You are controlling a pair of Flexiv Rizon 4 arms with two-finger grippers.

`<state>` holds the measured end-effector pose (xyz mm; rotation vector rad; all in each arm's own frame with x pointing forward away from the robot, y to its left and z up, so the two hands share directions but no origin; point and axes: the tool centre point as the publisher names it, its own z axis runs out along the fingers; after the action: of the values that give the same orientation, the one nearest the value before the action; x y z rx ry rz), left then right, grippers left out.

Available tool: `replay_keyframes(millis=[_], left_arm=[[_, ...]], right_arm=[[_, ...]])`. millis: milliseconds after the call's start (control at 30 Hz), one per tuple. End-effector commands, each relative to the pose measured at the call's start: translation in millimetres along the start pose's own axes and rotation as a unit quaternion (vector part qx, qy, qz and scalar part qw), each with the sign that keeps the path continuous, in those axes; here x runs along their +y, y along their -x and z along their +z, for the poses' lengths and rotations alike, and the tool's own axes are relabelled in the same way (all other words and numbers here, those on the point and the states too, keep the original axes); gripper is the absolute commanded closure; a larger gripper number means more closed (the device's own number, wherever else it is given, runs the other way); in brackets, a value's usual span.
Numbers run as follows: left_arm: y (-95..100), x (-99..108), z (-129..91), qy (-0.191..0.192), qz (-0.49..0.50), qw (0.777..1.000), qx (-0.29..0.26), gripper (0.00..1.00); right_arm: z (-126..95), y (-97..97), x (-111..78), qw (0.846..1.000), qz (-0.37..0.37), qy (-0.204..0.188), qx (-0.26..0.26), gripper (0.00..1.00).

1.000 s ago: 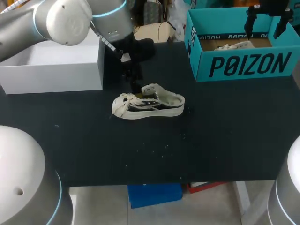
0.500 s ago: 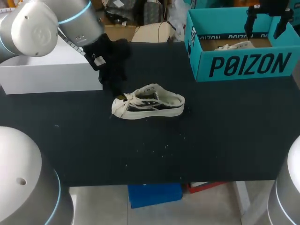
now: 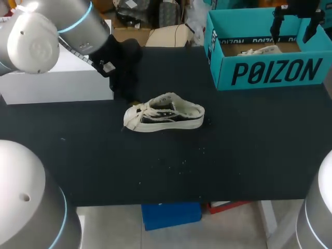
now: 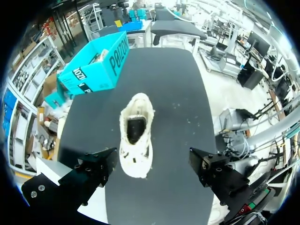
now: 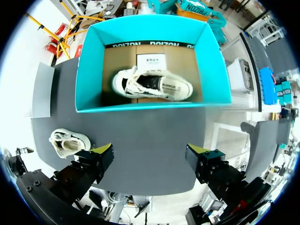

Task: Take the shoe out of the shoebox, open the shoe tongue, remove and reinsert the insole, then place the shoe into the shoebox

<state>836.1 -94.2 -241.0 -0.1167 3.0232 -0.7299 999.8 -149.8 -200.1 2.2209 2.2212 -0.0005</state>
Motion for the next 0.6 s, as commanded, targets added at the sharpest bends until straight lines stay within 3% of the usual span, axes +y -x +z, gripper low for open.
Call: replay_keyframes(millis=[33,400,500,600], left_arm=[[-16.3,15.2,3.8,-0.029,0.0,0.999,-0.037,0.0],[-16.3,15.2,3.8,-0.029,0.0,0.999,-0.037,0.0],[-16.3,15.2,3.8,-0.029,0.0,0.999,-0.037,0.0],[-16.3,15.2,3.8,-0.029,0.0,0.999,-0.037,0.0]], right_arm=[[0.0,0.2,0.1,1.0,0.0,0.0,0.0,0.0],[0.0,0.2,0.1,1.0,0.0,0.0,0.0,0.0],[1.9,-26.2,-9.3,0.993,-0.104,0.049,-0.003,0.0],[3.8,-59.4,-34.7,0.952,-0.289,0.094,-0.024,0.0]])
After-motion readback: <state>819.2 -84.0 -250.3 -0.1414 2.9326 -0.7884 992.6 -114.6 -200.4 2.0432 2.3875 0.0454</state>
